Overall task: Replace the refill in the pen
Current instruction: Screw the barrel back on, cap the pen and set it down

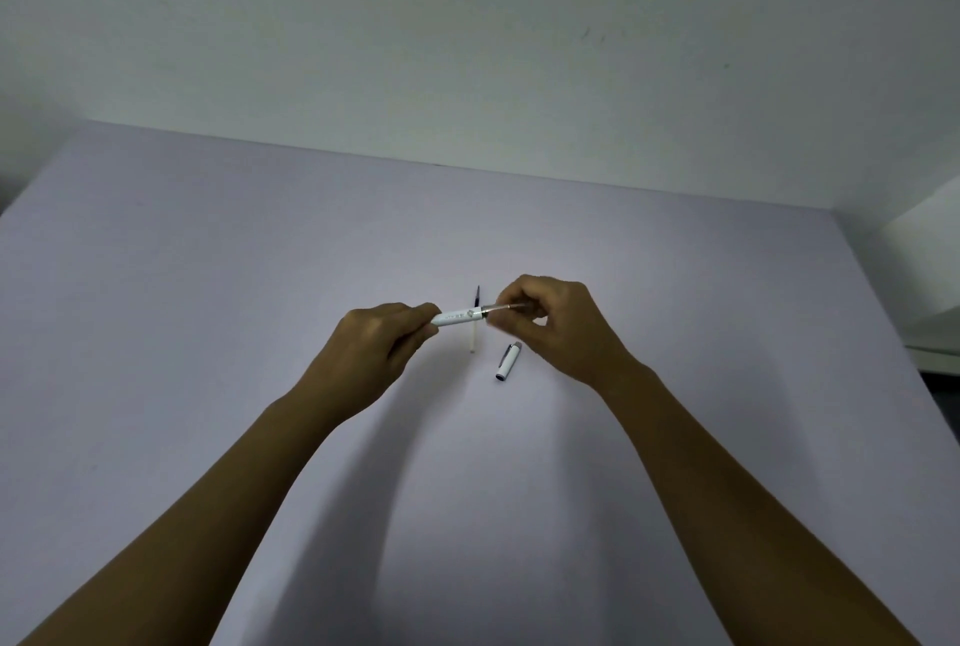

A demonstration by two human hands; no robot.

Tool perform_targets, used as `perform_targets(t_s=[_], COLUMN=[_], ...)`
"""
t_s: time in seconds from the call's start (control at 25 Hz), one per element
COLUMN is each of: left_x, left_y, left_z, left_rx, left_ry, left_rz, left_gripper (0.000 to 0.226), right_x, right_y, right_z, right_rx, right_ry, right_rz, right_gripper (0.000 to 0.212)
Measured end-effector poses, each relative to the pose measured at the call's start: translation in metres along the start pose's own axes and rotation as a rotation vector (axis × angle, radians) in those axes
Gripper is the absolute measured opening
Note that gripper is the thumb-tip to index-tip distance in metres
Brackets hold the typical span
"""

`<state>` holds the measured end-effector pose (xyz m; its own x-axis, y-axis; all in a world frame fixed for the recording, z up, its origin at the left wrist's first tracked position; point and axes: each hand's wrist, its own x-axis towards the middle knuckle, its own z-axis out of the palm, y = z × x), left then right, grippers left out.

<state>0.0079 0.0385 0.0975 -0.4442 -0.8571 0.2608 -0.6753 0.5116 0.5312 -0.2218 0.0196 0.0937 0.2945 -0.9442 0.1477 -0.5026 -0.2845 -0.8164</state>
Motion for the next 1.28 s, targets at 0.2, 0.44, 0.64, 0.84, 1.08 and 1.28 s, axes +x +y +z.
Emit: perform_targets(t_s=[0.2, 0.44, 0.64, 0.84, 1.08, 1.28], left_x=[-0.001, -0.004, -0.006, -0.006, -0.004, -0.004], left_y=[0.001, 0.000, 0.002, 0.004, 0.005, 0.007], left_z=[0.000, 0.001, 0.002, 0.003, 0.001, 0.002], left_rx=[0.002, 0.008, -0.001, 0.012, 0.020, 0.000], left_ry=[-0.016, -0.007, 0.006, -0.001, 0.004, 0.008], left_rz=[0.011, 0.005, -0.006, 0.002, 0.013, -0.002], left_gripper=[0.010, 0.013, 0.020, 0.013, 0.018, 0.018], right_x=[-0.004, -0.006, -0.007, -0.006, -0.009, -0.004], right_y=[0.001, -0.001, -0.003, -0.005, -0.009, -0.010], right_z=[0.002, 0.003, 0.005, 0.003, 0.002, -0.002], right_rx=[-0.039, -0.029, 0.000, -0.081, -0.122, -0.084], right_ry=[-0.012, -0.032, -0.040, -0.015, -0.006, -0.025], right_rz=[0.002, -0.005, 0.004, 0.021, -0.075, -0.032], right_gripper=[0.025, 0.014, 0.008, 0.028, 0.011, 0.013])
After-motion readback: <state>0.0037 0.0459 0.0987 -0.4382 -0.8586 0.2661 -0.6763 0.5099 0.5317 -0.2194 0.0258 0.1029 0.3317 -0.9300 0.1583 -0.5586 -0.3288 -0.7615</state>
